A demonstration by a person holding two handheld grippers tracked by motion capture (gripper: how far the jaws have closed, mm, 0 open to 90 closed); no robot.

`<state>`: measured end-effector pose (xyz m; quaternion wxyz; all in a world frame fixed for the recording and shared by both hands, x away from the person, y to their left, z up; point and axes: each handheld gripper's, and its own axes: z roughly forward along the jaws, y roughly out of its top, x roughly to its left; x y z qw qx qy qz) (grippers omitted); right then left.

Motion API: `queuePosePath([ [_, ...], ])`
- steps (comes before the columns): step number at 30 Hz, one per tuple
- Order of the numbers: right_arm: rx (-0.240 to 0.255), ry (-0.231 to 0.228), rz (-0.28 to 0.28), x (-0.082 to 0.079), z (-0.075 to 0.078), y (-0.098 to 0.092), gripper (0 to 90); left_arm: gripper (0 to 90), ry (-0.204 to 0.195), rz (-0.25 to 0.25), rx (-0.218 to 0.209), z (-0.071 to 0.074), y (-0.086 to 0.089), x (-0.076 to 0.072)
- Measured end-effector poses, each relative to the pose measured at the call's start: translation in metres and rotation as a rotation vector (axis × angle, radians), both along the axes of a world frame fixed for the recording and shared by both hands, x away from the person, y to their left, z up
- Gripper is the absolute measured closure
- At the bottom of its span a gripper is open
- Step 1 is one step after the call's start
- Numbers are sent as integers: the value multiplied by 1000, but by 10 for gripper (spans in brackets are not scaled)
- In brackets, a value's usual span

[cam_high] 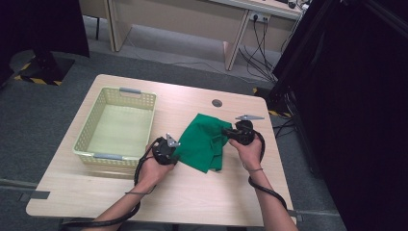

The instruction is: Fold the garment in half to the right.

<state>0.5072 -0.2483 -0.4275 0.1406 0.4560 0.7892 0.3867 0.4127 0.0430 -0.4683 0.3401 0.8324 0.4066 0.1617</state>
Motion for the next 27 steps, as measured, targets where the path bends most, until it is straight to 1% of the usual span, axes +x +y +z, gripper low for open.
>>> queuePosePath([
  [6, 2, 1, -3, -1, 0, 0, 822, 797, -16, 7, -9, 0, 1, -2],
  [12, 2, 0, -7, -2, 1, 0, 823, 841, -31, 11, -21, 0, 1, -3],
  [17, 2, -6, -6, -3, 2, 0, 829, 851, -49, 13, -30, 2, 2, -5],
  [20, 7, -6, -8, -4, 4, -1, 835, 852, -68, 19, -42, 5, 4, -7],
  [24, 23, -13, -10, -5, 10, -3, 841, 853, -82, 15, -50, 10, 6, -9],
  [27, 37, -21, -7, -5, 17, -5, 843, 854, -100, 18, -57, 15, 9, -10],
])
